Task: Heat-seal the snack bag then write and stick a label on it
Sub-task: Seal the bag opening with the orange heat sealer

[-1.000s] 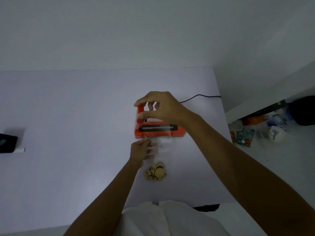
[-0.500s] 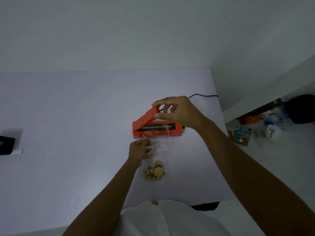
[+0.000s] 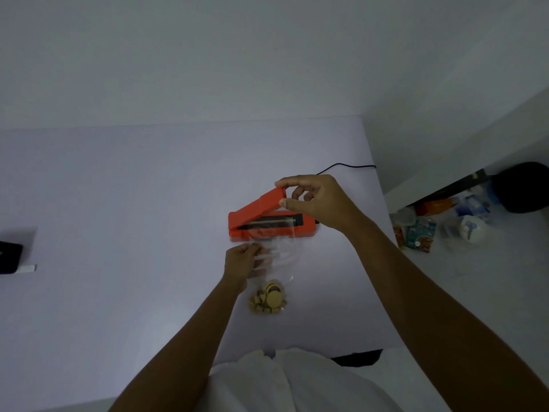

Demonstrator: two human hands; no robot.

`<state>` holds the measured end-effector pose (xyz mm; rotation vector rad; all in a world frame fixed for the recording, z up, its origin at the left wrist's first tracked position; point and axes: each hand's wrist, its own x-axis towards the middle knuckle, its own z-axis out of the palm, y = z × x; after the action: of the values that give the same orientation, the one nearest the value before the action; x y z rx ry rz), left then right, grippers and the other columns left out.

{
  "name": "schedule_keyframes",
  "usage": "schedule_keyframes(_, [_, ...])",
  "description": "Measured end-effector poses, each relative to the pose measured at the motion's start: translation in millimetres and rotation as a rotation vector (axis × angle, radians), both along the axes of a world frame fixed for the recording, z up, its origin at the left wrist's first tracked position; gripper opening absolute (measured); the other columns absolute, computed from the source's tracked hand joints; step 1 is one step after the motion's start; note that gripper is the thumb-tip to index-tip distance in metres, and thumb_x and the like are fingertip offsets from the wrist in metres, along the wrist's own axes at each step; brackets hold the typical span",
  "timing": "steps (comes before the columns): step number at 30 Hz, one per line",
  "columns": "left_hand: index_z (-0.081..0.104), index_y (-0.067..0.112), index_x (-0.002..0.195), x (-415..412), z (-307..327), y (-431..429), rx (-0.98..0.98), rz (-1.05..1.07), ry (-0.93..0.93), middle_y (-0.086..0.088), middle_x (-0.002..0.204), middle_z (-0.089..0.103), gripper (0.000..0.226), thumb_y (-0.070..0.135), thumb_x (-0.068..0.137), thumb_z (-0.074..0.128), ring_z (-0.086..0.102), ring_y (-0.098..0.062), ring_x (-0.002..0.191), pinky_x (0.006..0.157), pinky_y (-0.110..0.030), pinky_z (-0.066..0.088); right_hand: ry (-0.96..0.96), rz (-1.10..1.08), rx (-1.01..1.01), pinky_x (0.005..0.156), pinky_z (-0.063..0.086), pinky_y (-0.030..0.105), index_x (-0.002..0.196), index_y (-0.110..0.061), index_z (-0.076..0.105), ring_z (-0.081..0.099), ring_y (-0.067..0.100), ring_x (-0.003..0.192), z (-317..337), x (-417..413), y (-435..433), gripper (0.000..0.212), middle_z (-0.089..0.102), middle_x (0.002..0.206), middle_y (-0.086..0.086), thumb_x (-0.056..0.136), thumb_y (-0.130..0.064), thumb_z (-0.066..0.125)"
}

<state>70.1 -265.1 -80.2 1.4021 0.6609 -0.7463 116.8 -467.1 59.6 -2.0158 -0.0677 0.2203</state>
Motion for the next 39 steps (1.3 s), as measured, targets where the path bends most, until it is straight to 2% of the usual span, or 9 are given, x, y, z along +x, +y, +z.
schedule_keyframes(5, [0.069, 0.002, 0.101, 0, 0, 2, -0.002, 0.002, -0.003, -0.012, 0.095, 0.076, 0.026, 0.023, 0.099, 0.054, 0.075, -0.030, 0.082, 0.066, -0.039, 0.061, 0.016, -0.028, 0.022, 0.071, 0.048, 0.019, 0.115, -0.026, 0.073, 0.062, 0.006, 0.076, -4, -1, 0, 0.035, 0.071, 0.090, -0.027, 0.081, -0.020, 0.079])
schedule_keyframes(9, [0.070, 0.003, 0.101, -1, -1, 1, -0.015, 0.005, -0.006, -0.013, 0.096, 0.076, 0.026, 0.025, 0.098, 0.056, 0.074, -0.031, 0.083, 0.070, -0.043, 0.062, 0.026, -0.047, 0.024, 0.072, 0.047, 0.018, 0.114, -0.028, 0.072, 0.062, 0.005, 0.076, -6, -2, -2, 0.035, 0.070, 0.088, -0.030, 0.081, -0.019, 0.079])
schedule_keyframes(14, [0.070, 0.003, 0.100, -2, -1, 0, -0.019, 0.012, -0.004, -0.013, 0.096, 0.076, 0.026, 0.024, 0.098, 0.056, 0.074, -0.032, 0.085, 0.072, -0.045, 0.062, 0.023, -0.070, 0.049, 0.070, 0.049, 0.019, 0.114, -0.027, 0.072, 0.063, 0.006, 0.076, -9, -4, -2, 0.035, 0.073, 0.100, -0.014, 0.081, -0.018, 0.079])
schedule_keyframes(19, [0.071, 0.002, 0.099, 0, 3, -2, -0.004, 0.029, 0.014, -0.013, 0.093, 0.076, 0.025, 0.021, 0.098, 0.055, 0.075, -0.030, 0.082, 0.063, -0.038, 0.062, 0.025, -0.083, 0.044, 0.065, 0.044, 0.012, 0.116, -0.022, 0.072, 0.061, 0.003, 0.069, -12, -6, -3, 0.036, 0.070, 0.087, -0.019, 0.082, -0.016, 0.079])
schedule_keyframes(22, [0.071, 0.004, 0.096, 0, 5, -2, -0.001, 0.032, 0.018, -0.012, 0.091, 0.077, 0.024, 0.021, 0.098, 0.055, 0.075, -0.028, 0.079, 0.058, -0.033, 0.060, 0.015, -0.088, 0.036, 0.065, 0.045, 0.012, 0.118, -0.021, 0.071, 0.062, 0.004, 0.070, -14, -7, -4, 0.037, 0.070, 0.090, -0.020, 0.082, -0.016, 0.078])
schedule_keyframes(28, [0.071, 0.003, 0.099, -1, 1, -2, -0.014, 0.022, 0.024, -0.013, 0.094, 0.077, 0.025, 0.022, 0.097, 0.056, 0.074, -0.031, 0.084, 0.070, -0.041, 0.062, 0.014, -0.100, 0.012, 0.069, 0.046, 0.016, 0.119, -0.023, 0.071, 0.062, 0.004, 0.071, -16, -9, -5, 0.038, 0.068, 0.085, -0.030, 0.083, -0.018, 0.078])
schedule_keyframes(30, [0.071, 0.003, 0.100, -1, -1, -2, -0.009, 0.020, 0.026, -0.014, 0.095, 0.076, 0.025, 0.023, 0.097, 0.056, 0.074, -0.032, 0.085, 0.074, -0.044, 0.061, 0.012, -0.102, 0.014, 0.069, 0.047, 0.017, 0.119, -0.023, 0.071, 0.062, 0.005, 0.073, -16, -9, -6, 0.038, 0.069, 0.089, -0.025, 0.083, -0.018, 0.078])
schedule_keyframes(39, [0.071, 0.003, 0.096, -1, 4, -3, 0.006, 0.026, 0.013, -0.014, 0.092, 0.076, 0.024, 0.022, 0.097, 0.057, 0.074, -0.032, 0.082, 0.068, -0.041, 0.062, 0.013, -0.122, 0.014, 0.070, 0.050, 0.020, 0.121, -0.025, 0.070, 0.063, 0.007, 0.077, -21, -10, -8, 0.038, 0.071, 0.108, -0.009, 0.083, -0.020, 0.077])
